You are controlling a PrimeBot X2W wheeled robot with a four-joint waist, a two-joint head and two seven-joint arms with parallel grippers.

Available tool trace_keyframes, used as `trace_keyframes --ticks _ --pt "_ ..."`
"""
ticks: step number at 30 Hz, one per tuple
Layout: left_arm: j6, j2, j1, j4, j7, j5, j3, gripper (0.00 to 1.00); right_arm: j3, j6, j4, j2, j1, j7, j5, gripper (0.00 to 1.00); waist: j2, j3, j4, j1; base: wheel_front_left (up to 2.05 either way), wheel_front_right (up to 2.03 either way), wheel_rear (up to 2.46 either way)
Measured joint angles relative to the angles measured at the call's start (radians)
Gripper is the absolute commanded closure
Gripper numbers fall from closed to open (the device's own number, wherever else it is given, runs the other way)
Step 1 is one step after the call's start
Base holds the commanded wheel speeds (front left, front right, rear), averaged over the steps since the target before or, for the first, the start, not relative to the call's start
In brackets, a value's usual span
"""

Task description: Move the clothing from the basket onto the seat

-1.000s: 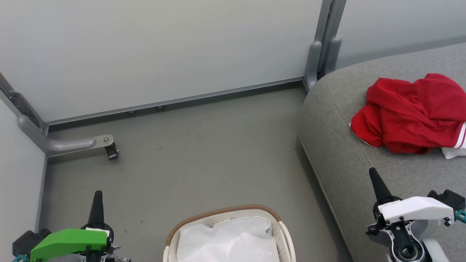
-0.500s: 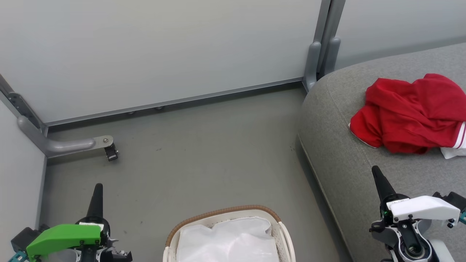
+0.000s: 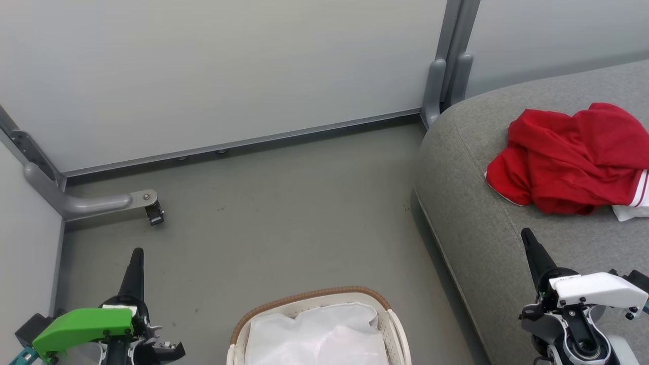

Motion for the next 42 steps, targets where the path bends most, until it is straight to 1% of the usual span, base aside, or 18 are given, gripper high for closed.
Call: trace_keyframes --ticks 21,42 --pt "-0.005 0.001 -0.022 -0.016 0.036 -0.145 0.004 1.00 -0.024 0.000 -0.022 -0.001 0.009 0.037 0.141 1.00 0.0000 -0.004 -0.003 0.0000 0.00 0.00 0.00" --pt "-0.005 0.001 -0.024 -0.017 0.036 -0.145 0.004 1.00 -0.024 0.000 -0.023 -0.001 0.009 0.037 0.143 1.00 0.0000 -0.004 -0.003 0.0000 0.00 0.00 0.00"
